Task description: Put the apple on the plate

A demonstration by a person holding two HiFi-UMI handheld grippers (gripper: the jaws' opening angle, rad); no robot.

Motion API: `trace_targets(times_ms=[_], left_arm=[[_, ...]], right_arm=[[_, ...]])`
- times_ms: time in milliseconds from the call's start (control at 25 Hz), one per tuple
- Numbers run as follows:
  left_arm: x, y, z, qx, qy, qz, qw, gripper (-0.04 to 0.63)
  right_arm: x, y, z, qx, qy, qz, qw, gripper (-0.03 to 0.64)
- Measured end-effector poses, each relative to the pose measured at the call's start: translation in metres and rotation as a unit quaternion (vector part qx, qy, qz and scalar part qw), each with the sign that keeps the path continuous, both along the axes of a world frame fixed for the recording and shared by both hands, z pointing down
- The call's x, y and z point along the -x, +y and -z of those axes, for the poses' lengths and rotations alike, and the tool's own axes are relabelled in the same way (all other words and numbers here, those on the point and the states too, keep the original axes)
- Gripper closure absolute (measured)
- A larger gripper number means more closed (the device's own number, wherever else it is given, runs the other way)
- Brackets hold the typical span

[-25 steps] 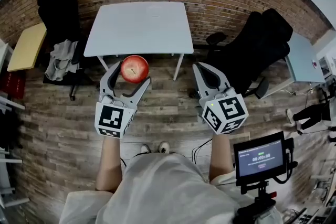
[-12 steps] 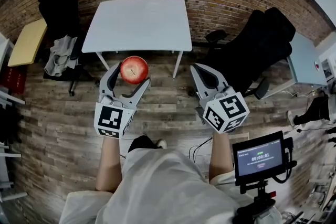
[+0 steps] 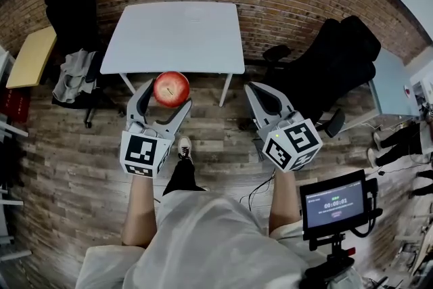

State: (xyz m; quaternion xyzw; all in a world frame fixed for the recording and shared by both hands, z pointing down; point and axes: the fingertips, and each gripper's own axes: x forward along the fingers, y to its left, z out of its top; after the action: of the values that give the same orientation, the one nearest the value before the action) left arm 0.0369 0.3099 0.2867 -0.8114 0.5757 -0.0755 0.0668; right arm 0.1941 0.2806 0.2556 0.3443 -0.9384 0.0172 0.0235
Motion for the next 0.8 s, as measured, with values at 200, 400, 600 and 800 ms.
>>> trace_targets(times_ms=[200,400,600,800], left_arm=[[0.006,-0.023,0.000,-0.004,0.004,-0.001,1.0000,0.215],[0.026,-0.055,-0.003,0.001,0.010,0.005,0.9999,0.215],[0.050,-0.094,-0.009,0.011,0.016,0.010,0.9998,0.215],[0.063,-0.135,-0.008,0.014,0.020,0.002,0.9997,0.215]], right_arm=[[0.005,-0.025,0.000,0.000,-0.010,-0.003,1.000,0.614],[0.026,-0.053,-0.008,0.034,-0.021,0.029,0.999,0.614],[0.046,-0.090,-0.010,0.037,-0.024,0.030,0.999,0.615],[0.064,-0.128,-0.009,0.037,-0.019,0.032,0.999,0.615]])
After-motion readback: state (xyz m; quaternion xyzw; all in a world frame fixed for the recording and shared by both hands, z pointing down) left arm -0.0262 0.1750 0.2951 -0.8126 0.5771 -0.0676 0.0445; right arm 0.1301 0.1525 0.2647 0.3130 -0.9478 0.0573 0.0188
